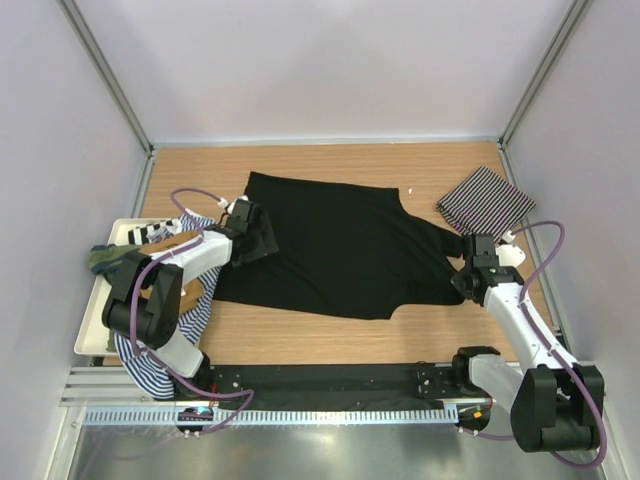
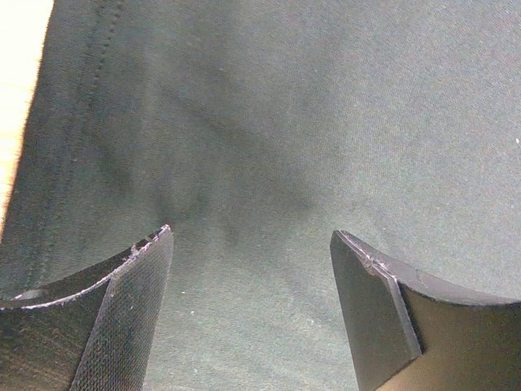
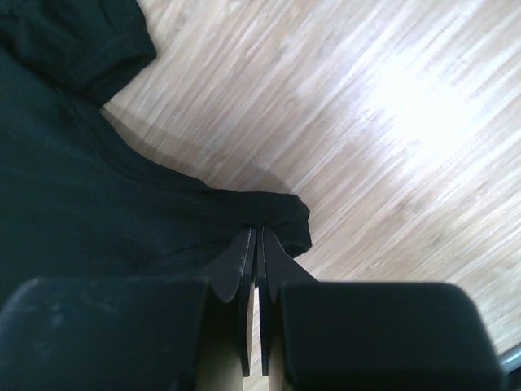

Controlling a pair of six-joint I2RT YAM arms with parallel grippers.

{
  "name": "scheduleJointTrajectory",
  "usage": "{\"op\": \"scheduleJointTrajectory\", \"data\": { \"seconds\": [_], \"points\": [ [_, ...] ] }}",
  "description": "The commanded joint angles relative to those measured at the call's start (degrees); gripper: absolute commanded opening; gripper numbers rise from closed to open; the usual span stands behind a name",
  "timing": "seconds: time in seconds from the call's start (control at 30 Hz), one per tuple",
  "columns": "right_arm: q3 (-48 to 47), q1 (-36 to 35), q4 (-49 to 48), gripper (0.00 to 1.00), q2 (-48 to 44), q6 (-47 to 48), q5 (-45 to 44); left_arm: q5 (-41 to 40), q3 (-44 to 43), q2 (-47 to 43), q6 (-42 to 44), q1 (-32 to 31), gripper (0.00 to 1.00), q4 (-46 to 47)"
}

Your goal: Fold and stack the tank tops

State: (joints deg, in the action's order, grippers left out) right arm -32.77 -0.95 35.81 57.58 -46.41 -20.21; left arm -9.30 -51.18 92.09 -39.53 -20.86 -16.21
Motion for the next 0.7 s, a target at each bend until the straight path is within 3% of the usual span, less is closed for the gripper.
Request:
{"op": "scheduleJointTrajectory", "data": {
  "seconds": [0.0,0.13,0.2,0.27,0.4,0.6,0.67],
  "points": [
    [1.04,-0.02,1.1,0.08,-0.9,-4.82,-3.17,-1.42,-0.76,0.45,1.12,0.12,0.79,-0.05],
    [1.66,0.07,0.23,0.09,2.61,-6.59,-3.09,-0.19,-0.77,0.98,0.51,1.44,0.79,-0.32],
    [1.14,0.07,0.05,0.34,4.2,-6.06,-2.65,-1.15,-0.07,-0.07,0.42,1.79,0.79,0.03],
    [-0.35,0.07,-0.13,0.45,5.08,-4.48,-3.08,-1.16,1.6,-3.22,0.42,1.7,0.79,1.17],
    [-4.13,0.07,-2.32,0.45,4.2,-2.11,-6.68,-1.59,4.15,-8.15,0.94,0.83,0.79,4.42],
    [-10.81,0.16,-5.92,0.49,9.39,4.66,-1.51,-3.18,3.28,-10.79,-0.63,-1.11,0.8,0.31],
    [-11.96,-0.62,-8.82,0.58,9.22,8.6,4.11,-3.44,3.98,-12.11,-1.07,-1.11,0.8,-1.1]
  ]
}}
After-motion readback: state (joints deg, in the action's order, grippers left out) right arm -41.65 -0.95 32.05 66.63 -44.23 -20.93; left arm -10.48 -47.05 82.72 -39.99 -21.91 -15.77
